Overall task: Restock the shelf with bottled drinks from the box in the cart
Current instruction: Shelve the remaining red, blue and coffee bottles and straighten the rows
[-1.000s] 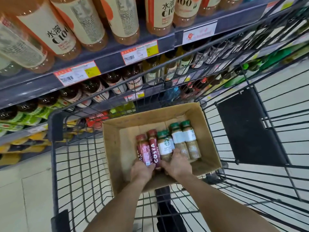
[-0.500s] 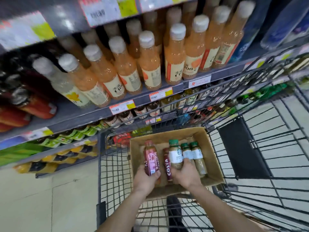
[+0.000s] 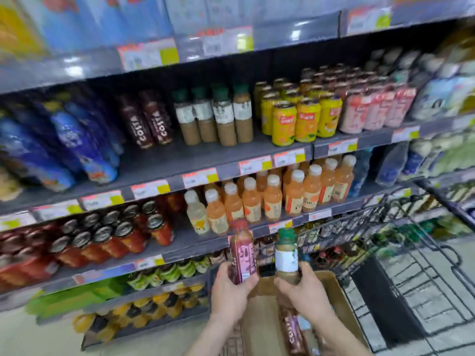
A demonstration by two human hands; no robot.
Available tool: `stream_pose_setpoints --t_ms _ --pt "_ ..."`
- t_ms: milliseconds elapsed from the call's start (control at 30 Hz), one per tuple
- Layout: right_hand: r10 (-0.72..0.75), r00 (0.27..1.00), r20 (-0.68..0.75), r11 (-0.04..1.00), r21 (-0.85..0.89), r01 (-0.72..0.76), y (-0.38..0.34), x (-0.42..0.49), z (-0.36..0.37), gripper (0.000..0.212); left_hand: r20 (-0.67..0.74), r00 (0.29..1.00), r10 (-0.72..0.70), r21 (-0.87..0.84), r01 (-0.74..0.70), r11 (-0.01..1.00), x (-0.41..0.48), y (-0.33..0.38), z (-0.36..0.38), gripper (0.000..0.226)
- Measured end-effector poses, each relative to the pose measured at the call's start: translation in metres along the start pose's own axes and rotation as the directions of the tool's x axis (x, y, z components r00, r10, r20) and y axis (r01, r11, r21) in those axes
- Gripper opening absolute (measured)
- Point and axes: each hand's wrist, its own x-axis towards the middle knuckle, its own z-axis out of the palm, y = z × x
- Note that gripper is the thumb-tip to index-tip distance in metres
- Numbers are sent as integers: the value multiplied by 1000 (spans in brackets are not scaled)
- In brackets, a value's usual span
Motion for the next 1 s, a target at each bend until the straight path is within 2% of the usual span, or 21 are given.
stream_pose_setpoints --t_ms 333,433,567,700,833,933,1000 --pt "-209 978 -20 973 92 210 -122 -24 14 60 -180 960 215 -133 -241 962 1 47 -114 42" --pt "-270 962 -48 958 88 273 -155 -33 21 58 -212 942 260 -119 -289 950 3 61 -149 42" --pt "-312 947 -78 945 82 318 -182 -41 29 56 -242 927 286 -103 -318 943 8 76 -184 48" --pt "-333 940 -67 939 68 338 -193 -39 36 61 -326 913 244 -106 -292 951 27 92 -205 57" --pt "-334 942 -30 941 41 335 -199 -25 35 56 -418 872 254 2 -279 960 62 109 -218 68" --pt "-329 944 -6 943 42 329 -203 -12 33 54 -471 828 305 138 -273 952 92 125 -225 56" --pt "-327 945 12 944 53 326 -207 -2 30 55 -511 803 306 164 -258 952 112 137 -228 55"
